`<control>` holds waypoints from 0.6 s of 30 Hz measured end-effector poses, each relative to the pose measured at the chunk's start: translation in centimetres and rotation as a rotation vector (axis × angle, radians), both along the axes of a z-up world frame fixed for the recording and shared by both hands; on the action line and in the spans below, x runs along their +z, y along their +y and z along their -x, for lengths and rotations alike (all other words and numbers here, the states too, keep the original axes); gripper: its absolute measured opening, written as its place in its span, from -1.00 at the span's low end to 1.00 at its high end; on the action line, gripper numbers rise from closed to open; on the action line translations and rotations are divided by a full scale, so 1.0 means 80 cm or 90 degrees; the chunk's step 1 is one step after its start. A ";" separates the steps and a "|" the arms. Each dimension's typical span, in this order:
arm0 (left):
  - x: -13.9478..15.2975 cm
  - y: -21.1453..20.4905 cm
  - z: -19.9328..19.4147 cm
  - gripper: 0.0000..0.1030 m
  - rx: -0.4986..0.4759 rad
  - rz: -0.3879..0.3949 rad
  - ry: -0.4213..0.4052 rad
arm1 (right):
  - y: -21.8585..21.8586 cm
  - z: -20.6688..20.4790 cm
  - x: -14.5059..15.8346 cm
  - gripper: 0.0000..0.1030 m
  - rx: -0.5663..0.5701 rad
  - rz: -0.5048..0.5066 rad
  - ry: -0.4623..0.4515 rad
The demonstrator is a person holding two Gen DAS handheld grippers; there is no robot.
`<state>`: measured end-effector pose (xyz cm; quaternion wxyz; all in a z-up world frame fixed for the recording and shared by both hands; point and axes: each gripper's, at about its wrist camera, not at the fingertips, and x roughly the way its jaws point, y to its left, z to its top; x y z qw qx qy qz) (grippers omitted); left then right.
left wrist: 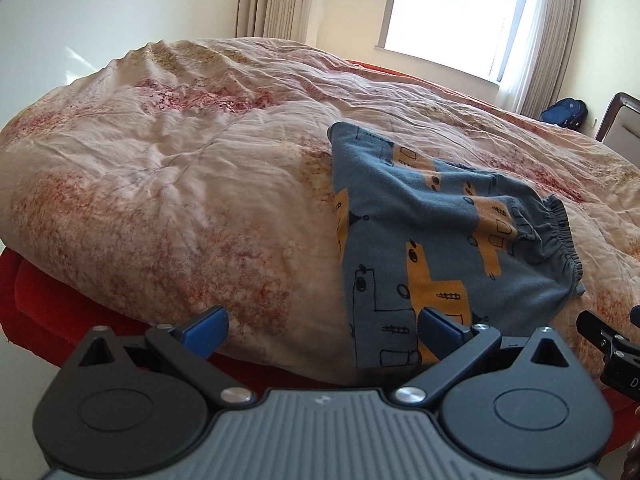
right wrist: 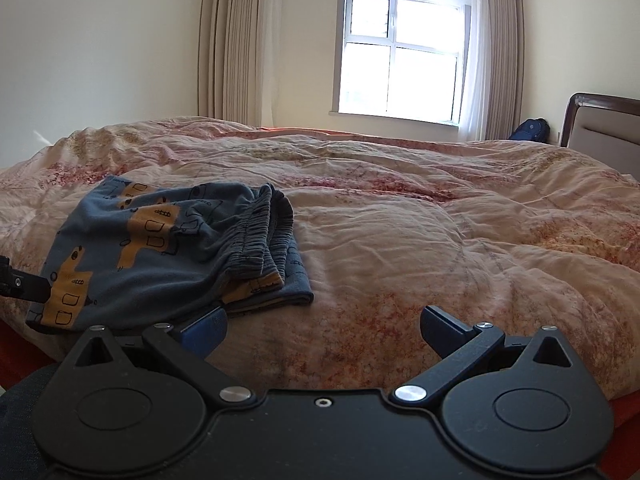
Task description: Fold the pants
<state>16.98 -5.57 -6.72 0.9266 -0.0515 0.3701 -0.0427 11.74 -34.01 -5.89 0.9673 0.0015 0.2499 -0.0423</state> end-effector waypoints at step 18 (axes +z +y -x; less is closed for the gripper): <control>-0.009 -0.008 -0.071 0.99 -0.061 0.066 -0.047 | -0.021 -0.094 0.012 0.99 0.225 -0.178 0.008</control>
